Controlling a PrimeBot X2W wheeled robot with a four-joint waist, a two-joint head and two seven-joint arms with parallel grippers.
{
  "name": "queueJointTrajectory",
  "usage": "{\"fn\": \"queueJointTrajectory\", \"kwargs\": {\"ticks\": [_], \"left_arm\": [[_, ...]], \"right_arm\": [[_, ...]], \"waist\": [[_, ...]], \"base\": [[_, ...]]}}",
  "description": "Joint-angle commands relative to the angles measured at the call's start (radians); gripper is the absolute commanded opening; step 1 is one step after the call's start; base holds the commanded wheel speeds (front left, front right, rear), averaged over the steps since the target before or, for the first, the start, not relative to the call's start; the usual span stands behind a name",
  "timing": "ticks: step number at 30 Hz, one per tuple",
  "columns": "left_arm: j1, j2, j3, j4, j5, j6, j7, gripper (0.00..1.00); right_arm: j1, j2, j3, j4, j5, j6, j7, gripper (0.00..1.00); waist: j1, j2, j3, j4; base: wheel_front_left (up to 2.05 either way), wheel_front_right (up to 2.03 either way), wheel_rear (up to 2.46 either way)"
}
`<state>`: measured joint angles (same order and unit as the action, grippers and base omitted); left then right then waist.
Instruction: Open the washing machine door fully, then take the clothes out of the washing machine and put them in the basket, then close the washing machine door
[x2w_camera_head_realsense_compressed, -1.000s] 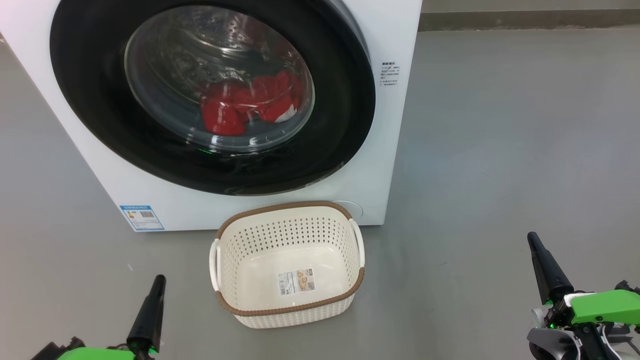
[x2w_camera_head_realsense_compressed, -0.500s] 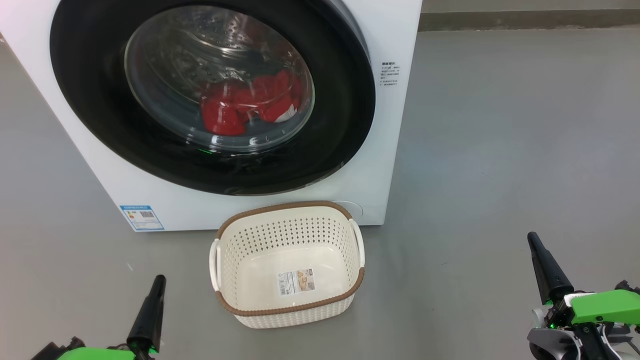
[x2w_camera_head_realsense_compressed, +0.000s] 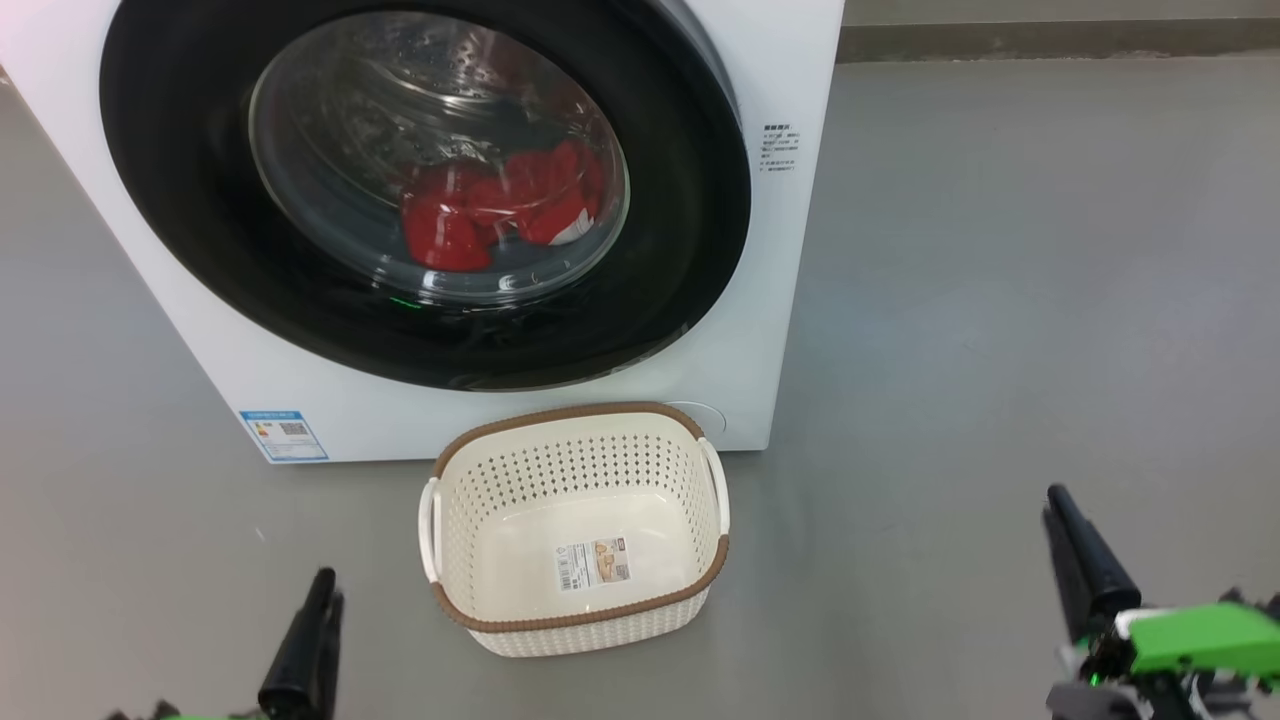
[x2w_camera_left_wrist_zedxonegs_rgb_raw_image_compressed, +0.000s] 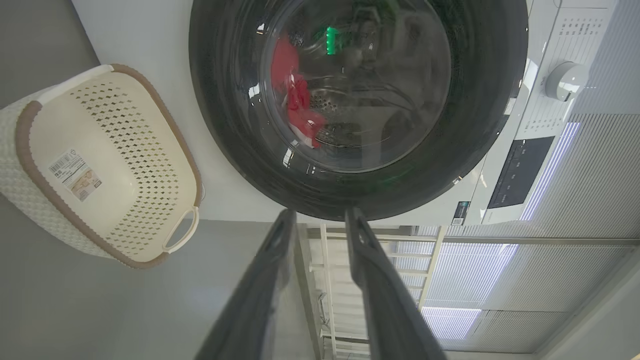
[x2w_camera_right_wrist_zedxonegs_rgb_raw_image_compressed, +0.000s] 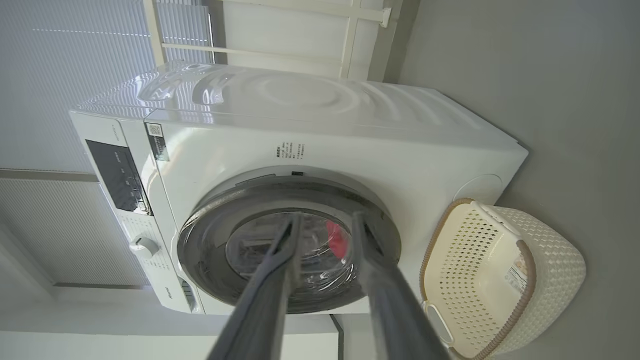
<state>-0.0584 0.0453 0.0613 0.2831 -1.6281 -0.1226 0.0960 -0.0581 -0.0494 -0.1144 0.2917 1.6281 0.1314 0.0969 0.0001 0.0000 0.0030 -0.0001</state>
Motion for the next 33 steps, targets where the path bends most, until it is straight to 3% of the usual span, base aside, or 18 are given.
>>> {"fn": "queueJointTrajectory", "kwargs": {"ticks": [1,10,13,18,33], "left_arm": [[0.008,-0.004,-0.001,0.014,0.0,0.0,0.0,1.0],[0.011,-0.01,-0.018,0.034,-0.005,0.0,-0.016,1.0],[0.003,-0.009,-0.028,0.032,-0.003,0.0,-0.027,1.0],[-0.009,-0.003,-0.044,0.027,0.016,0.0,-0.043,1.0],[-0.041,-0.001,-0.055,0.005,0.192,0.015,-0.089,1.0]], "right_arm": [[0.01,0.004,0.001,0.014,0.0,0.0,0.0,1.0],[0.011,0.015,0.027,0.042,0.003,0.0,-0.02,1.0],[-0.001,0.015,0.042,0.044,0.0,0.0,-0.032,1.0],[-0.018,0.014,0.056,0.046,-0.017,0.0,-0.046,1.0],[-0.063,0.012,0.082,0.05,-0.169,0.0,-0.089,1.0]], "waist": [[0.0,0.0,0.0,0.0],[0.0023,0.0,-0.002,0.001],[0.0002,0.0,-0.001,0.001],[0.0,0.0,0.0,0.001],[0.0,0.0,0.002,0.001]], "base": [[0.0,0.0,0.0],[0.0,0.0,0.0],[0.0,0.0,0.0],[0.0,0.0,0.0],[0.0,0.0,0.0]]}}
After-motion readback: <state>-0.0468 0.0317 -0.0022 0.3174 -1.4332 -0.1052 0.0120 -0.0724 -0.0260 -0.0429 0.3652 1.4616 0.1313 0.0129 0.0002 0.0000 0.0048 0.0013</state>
